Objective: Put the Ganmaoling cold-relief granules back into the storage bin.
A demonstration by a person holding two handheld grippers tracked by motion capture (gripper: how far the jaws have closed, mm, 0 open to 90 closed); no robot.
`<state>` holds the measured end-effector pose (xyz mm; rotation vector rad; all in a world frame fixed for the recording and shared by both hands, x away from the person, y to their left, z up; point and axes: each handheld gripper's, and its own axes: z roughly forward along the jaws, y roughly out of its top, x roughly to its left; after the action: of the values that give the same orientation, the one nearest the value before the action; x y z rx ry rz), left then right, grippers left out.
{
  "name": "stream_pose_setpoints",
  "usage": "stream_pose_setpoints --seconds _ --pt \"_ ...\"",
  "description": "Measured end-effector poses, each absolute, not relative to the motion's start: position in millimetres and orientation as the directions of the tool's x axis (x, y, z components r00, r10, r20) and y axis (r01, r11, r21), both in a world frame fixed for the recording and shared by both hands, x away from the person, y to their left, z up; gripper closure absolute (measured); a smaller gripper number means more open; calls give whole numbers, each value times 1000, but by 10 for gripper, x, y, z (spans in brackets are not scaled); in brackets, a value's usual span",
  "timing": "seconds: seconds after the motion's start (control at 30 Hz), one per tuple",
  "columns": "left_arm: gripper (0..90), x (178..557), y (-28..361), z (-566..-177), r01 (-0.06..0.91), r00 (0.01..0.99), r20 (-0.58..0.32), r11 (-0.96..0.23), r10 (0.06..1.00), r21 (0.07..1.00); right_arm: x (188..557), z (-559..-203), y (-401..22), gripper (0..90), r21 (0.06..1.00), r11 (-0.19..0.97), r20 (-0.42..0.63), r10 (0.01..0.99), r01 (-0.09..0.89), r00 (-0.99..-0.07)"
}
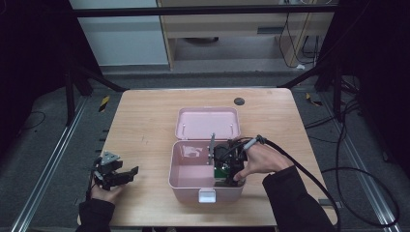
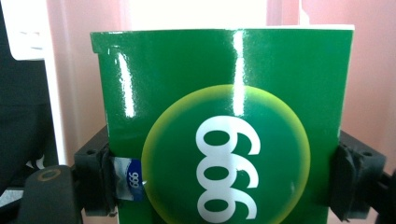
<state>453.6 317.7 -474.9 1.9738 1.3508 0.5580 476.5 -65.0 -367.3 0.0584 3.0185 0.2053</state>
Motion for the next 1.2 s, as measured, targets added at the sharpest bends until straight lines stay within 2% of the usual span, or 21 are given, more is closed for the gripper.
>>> stream_pose_setpoints --seconds 1.2 --pt "282 4534 3188 -4743 640 368 -25 -234 929 732 4805 -3940 -603 151 97 994 -63 57 51 -996"
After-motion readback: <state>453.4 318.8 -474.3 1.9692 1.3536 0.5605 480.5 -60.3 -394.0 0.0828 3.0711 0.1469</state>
